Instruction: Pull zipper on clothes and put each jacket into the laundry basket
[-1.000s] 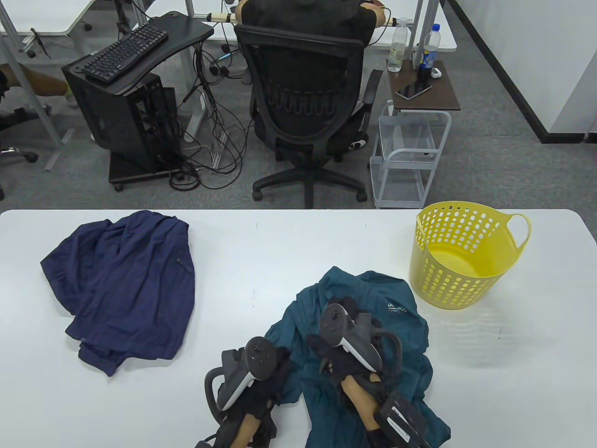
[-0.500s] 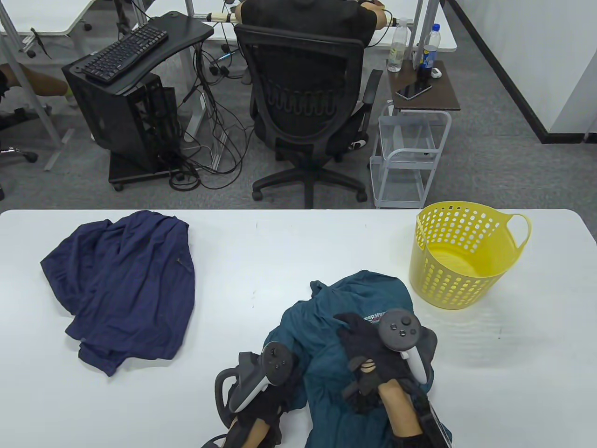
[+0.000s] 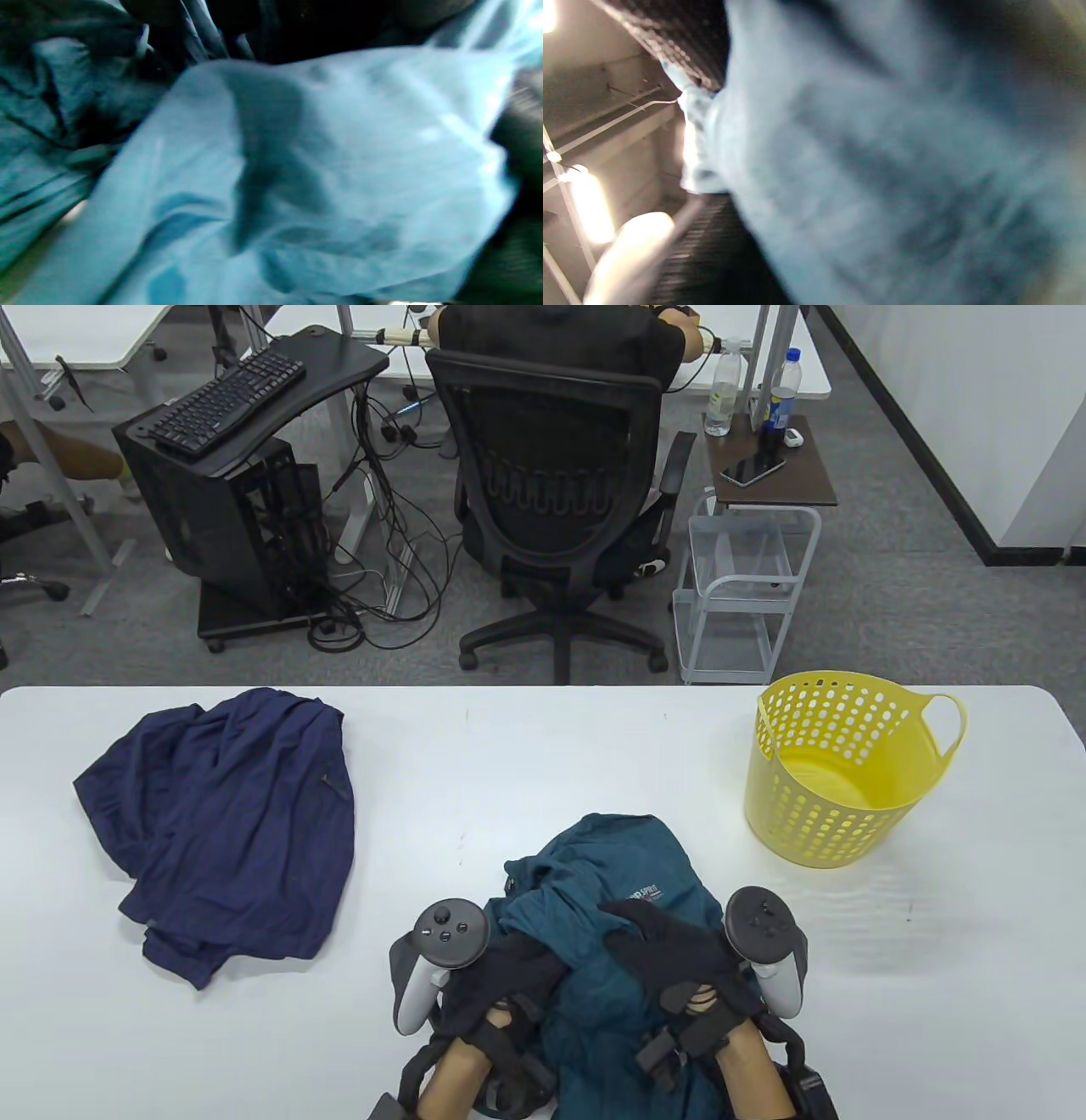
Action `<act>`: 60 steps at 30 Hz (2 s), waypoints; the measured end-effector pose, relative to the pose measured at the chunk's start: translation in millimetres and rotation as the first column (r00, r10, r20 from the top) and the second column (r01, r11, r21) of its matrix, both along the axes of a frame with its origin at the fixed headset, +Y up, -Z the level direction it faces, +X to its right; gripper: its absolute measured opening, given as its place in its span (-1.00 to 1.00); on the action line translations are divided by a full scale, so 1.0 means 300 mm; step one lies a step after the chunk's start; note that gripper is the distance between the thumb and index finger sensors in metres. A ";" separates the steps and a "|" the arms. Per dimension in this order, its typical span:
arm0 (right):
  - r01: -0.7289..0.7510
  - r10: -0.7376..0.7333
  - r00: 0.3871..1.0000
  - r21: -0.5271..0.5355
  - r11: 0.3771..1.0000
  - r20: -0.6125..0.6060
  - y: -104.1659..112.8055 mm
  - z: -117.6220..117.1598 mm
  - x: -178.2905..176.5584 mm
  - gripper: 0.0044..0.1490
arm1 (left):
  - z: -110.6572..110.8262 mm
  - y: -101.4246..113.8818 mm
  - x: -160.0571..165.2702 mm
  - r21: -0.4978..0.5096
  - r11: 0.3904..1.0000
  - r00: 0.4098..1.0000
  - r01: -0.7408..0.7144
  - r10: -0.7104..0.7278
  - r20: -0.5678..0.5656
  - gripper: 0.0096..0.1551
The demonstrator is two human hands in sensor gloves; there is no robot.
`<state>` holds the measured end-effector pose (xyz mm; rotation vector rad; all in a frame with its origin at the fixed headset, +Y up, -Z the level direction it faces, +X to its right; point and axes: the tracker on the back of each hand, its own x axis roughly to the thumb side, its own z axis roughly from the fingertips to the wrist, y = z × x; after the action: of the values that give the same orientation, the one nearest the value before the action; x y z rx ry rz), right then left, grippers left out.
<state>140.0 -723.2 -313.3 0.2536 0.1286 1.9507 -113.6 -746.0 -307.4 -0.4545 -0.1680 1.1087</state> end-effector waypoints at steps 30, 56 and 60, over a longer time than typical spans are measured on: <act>-0.698 0.671 0.687 -0.005 0.717 0.280 -0.054 -0.007 -0.028 -0.49 | 0.079 0.119 -0.042 0.270 0.642 0.624 0.718 -0.765 0.158 0.38; -0.841 0.803 0.540 0.130 0.525 0.252 -0.070 0.016 -0.286 -0.34 | 0.070 0.090 -0.054 0.329 0.741 0.810 0.586 -0.541 -0.226 0.14; -0.834 0.787 0.550 0.140 0.533 0.280 -0.071 0.019 -0.260 -0.39 | 0.109 0.088 0.029 0.285 0.496 0.563 0.820 -0.788 -0.250 0.39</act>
<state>62.0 -744.4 -307.7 0.1910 -0.1786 2.9537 -104.8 -719.7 -274.7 -0.0882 -0.0628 0.1240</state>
